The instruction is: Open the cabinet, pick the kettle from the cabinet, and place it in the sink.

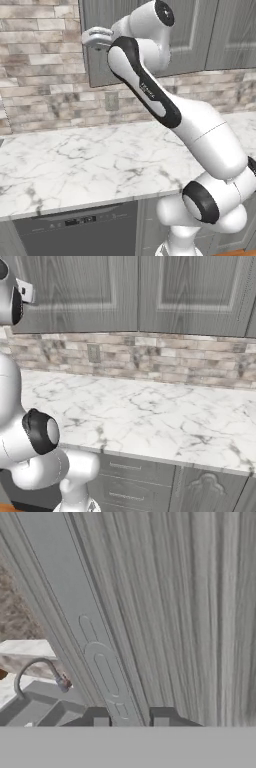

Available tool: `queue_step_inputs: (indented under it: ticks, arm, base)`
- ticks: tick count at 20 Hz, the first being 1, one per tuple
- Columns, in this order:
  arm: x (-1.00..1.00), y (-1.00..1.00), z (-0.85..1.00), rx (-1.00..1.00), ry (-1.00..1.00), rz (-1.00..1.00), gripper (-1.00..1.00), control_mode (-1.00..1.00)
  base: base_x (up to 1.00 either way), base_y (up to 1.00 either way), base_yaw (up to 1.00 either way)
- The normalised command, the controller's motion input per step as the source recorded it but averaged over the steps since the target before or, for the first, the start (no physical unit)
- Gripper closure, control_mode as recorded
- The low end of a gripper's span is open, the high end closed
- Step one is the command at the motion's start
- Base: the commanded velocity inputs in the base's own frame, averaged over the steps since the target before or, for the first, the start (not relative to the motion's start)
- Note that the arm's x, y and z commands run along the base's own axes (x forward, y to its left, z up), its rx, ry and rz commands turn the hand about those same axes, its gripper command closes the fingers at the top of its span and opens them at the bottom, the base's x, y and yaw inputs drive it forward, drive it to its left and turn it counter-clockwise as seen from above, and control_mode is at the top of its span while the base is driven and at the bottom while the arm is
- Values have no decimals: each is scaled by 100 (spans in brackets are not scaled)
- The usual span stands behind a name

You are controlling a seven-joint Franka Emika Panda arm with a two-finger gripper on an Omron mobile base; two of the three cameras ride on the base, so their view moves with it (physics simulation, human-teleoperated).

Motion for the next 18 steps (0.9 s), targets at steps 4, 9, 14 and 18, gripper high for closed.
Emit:
queue_step_inputs:
  ticks: [4, 9, 14, 18]
  arm:
    - [-64, -4, 0, 0, -3, 21, 100, -100]
    - [-63, -7, 0, 0, 0, 16, 100, -100]
    - [-62, -13, 0, 0, 0, 14, 100, -100]
    - [-61, -20, 0, 0, -1, 12, 100, -100]
  base:
    - [0, 0, 0]
    - [0, 0, 0]
    - [0, 0, 0]
    - [0, 0, 0]
